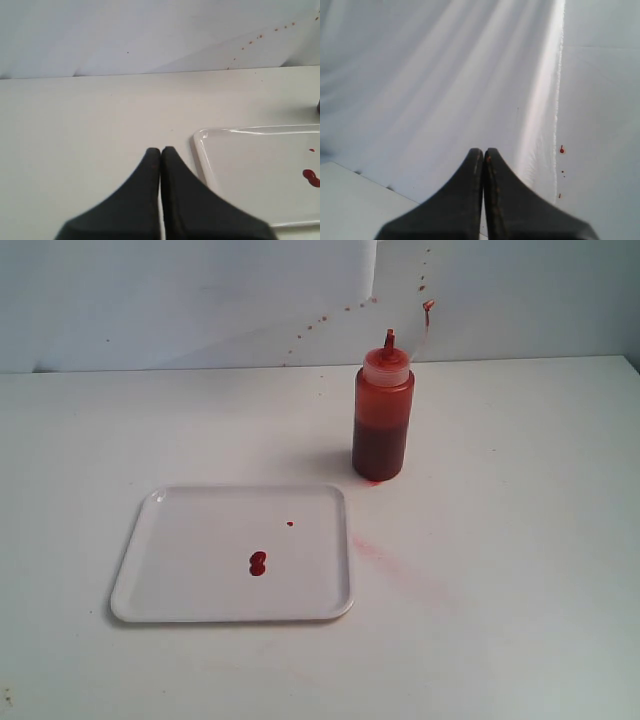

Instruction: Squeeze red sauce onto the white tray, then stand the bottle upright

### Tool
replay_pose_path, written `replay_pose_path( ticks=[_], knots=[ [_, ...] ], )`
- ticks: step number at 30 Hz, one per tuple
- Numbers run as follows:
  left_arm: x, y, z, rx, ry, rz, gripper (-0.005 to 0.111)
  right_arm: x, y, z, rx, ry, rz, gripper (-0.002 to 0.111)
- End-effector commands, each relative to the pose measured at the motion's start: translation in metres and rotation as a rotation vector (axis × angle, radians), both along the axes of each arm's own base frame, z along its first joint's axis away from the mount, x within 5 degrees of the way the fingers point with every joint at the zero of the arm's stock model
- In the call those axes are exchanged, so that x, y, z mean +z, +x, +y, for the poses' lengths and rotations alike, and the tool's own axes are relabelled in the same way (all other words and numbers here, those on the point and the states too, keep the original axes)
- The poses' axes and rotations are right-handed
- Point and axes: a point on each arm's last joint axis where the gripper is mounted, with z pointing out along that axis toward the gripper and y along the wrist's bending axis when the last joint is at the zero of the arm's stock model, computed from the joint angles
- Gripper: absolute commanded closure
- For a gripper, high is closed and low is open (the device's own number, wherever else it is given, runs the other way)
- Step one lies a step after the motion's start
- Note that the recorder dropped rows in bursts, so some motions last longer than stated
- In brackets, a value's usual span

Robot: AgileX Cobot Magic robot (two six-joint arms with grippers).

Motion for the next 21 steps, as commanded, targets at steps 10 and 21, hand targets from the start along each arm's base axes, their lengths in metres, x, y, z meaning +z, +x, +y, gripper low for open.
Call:
replay_pose_path(
  ticks=[10,21],
  knots=[
    [-0.0007,-0.0025,0.003,0.051,0.008,-0.019,0.105,-0.0008,0.0008,-0.0008,-0.01,0.001,0.001,0.108],
    [0.0012,-0.0021,0.003,0.051,0.007,-0.041,0.105,-0.0001,0.0006,-0.0005,-0.005,0.013,-0.001,0.108]
  ],
)
